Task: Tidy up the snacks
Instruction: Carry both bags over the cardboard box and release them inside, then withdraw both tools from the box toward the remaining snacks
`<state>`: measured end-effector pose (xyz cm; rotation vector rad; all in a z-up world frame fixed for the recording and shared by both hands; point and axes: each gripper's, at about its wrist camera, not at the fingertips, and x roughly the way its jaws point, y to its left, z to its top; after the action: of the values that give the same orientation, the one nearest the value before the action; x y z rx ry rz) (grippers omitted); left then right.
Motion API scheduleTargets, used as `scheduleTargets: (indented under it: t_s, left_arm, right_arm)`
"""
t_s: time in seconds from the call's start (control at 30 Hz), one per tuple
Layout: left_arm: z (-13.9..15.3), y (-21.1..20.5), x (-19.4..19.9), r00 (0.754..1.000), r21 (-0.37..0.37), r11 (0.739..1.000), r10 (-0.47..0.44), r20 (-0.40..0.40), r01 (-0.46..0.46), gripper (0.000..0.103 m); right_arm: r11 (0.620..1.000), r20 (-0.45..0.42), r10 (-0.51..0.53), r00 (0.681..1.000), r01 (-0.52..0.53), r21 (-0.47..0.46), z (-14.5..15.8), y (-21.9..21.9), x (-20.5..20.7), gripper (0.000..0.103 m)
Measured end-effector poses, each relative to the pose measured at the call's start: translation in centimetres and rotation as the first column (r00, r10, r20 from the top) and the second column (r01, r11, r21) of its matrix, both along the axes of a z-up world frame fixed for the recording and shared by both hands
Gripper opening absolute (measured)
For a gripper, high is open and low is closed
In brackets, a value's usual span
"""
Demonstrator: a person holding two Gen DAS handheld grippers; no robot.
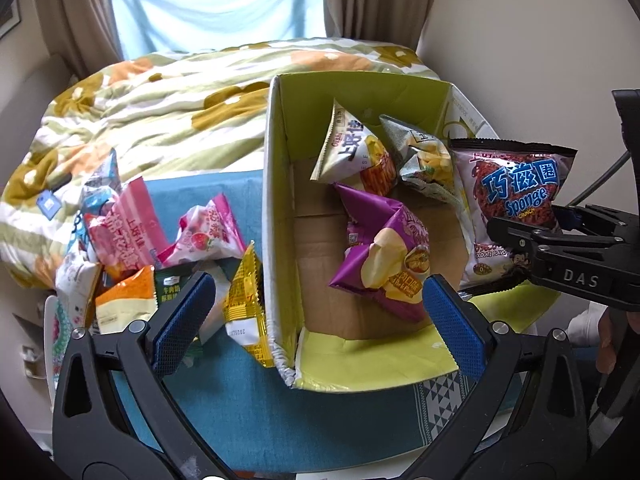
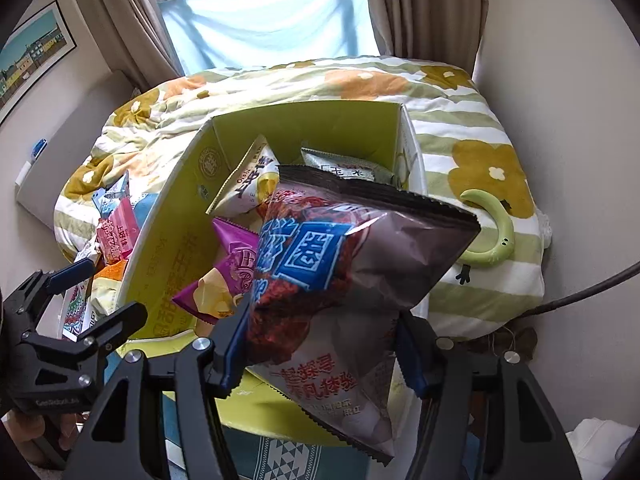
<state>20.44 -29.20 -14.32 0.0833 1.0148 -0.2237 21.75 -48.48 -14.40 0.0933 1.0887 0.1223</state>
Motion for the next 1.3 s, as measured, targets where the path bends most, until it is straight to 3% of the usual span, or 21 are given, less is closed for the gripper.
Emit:
scheduleTargets:
  t_s: [0.2, 0.23, 0.27, 0.33, 0.87, 1.3]
  left_arm:
    - [0.0, 0.4, -0.6, 1.000, 0.004, 1.000, 0.011, 0.006, -0.011, 0.102]
    - [-0.1, 0.4, -0.7, 1.000, 0.006, 1.000, 0.013, 0.005, -0.013, 0.102]
    - [-0.1, 0.6, -0.8, 1.000, 0.005, 1.000, 0.015, 0.005, -0.015, 0.102]
    - [-0.2, 0.8, -1.0, 1.000, -0.003, 1.000, 0.020, 0.003, -0.020, 0.102]
    - [3.3, 2.9, -3.2, 0.997, -0.019, 0.999, 0.044, 0.063, -0.043, 0.102]
    - [5.2, 13.9, -8.7, 0.968, -0.033, 0.976, 0.218, 0.122, -0.216, 0.102]
  right_arm:
    - [0.996, -0.040, -0.005, 0.999, 0.002, -0.090, -1.8, 0.9, 0.7, 0.061]
    - [0.995, -0.037, -0.008, 0.999, 0.005, -0.104, -1.9, 1.0, 0.6, 0.067]
    - [0.994, -0.031, -0.012, 0.999, 0.009, -0.113, -1.9, 1.0, 0.5, 0.082]
    - [0.995, -0.005, -0.021, 1.000, 0.021, -0.098, -1.7, 0.8, 0.0, 0.094]
    - [0.997, 0.128, -0.068, 0.989, 0.071, -0.013, 2.3, 0.3, -3.4, 0.094]
    - [0.999, 0.212, 0.049, 0.976, -0.051, 0.005, 5.3, 6.0, -5.1, 0.094]
